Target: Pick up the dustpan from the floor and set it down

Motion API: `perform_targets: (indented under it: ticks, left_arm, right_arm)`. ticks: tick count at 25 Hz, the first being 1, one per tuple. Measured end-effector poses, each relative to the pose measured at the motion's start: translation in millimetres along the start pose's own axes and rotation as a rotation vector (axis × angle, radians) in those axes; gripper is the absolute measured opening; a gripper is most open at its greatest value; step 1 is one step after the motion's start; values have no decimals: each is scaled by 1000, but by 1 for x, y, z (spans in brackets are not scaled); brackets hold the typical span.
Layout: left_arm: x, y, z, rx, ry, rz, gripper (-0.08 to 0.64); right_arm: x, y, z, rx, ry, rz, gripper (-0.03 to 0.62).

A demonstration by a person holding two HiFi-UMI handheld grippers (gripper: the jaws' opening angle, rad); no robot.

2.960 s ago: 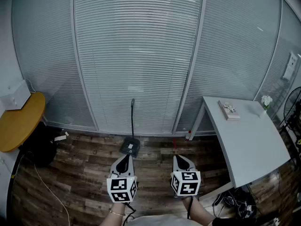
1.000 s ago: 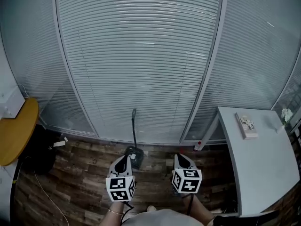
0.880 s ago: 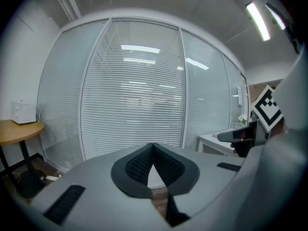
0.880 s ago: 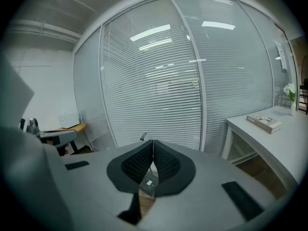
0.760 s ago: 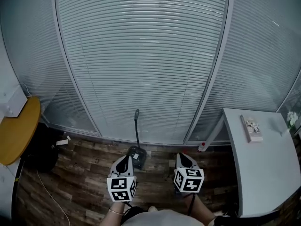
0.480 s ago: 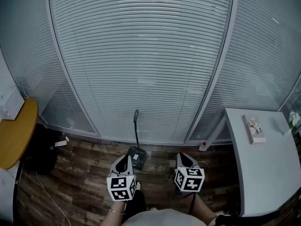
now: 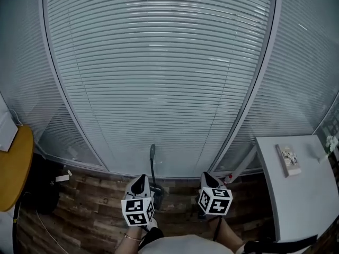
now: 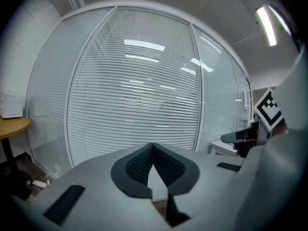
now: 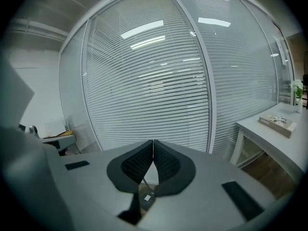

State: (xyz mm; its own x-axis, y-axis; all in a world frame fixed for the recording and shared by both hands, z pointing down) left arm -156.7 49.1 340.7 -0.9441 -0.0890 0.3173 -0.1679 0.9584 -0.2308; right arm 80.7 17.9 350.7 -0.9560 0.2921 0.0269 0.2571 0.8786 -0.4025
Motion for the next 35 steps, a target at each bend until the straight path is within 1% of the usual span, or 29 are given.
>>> perform_targets:
  ticks: [3,7,10,13,16,19,23,26,30,35]
  left_arm:
    - [12,-28,16,3,-17,-19,18]
    - [39,-62,38,1,-11,-26,17]
    - [54,-87,52,-1,-23,-41,18]
    - [70,-112,62,2,-29,-50,17]
    - [82,-133,67,9,-34,-61,17]
    - [93,-146,69,28,-40,-52,18]
    - [101,-158,64,45,-26,-23,17]
    - [95,-161,58,57,-13,-16,18]
    - [85,-162,51,68,-47,-19,17]
    - [88,-159,35,84,-49,1,18]
  right_arm:
    - [6,-28,16,-2,3,-5,32]
    - [18,-66,37,-9,-9,-15,32]
    - [23,-93,54,-23,-14,-29,32]
    - [27,-118,67,-42,-24,-43,32]
    - [30,-136,72,-48,-27,-65,32]
    - [29,-142,73,-34,-24,-88,32]
    - [25,-155,66,-1,-10,-73,32]
    - [23,-163,67,6,-1,-49,32]
    - [23,-169,68,6,8,-26,32]
    - [18,-169,49,43,15,-22,32]
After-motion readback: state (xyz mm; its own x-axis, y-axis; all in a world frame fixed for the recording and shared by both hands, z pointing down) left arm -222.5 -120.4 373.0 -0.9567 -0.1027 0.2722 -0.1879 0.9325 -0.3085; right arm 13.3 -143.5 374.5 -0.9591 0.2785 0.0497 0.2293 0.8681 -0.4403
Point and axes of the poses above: the fingertips, and each gripper's own axes: y backward along the fingers, x to its left, z out of its top, the point moved 1 cm from there along y, backward along the fingers, and after that the axes turned 13 degrees about y, right-handed, at the moved point
